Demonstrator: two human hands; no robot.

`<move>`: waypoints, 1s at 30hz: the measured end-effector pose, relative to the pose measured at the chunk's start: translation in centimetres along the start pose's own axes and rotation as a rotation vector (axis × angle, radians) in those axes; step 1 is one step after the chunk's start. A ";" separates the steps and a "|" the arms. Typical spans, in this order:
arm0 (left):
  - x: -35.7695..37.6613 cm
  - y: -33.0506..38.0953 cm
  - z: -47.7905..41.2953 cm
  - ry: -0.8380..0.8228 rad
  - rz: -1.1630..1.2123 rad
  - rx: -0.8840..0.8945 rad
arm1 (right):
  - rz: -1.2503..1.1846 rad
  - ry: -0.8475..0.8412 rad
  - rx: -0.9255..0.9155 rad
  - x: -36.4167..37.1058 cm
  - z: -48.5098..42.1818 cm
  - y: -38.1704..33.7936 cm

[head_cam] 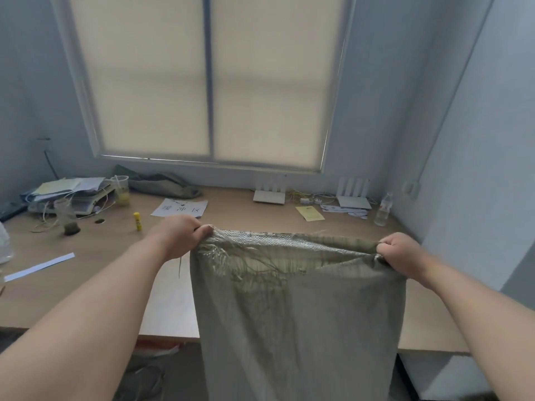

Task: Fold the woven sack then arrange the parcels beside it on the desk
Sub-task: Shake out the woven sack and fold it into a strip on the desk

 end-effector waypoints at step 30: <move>-18.7 -0.5 -17.9 0.429 0.073 0.088 | 0.062 0.339 -0.350 -15.5 -14.6 -17.6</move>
Point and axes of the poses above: each hand's wrist, its own z-axis away from the middle knuckle, its own x-axis out of the palm, y = z × x, the point moved 5 cm from there along -z, towards the middle knuckle, and after that the axes turned 15 degrees about -z, right-handed, at the moved point
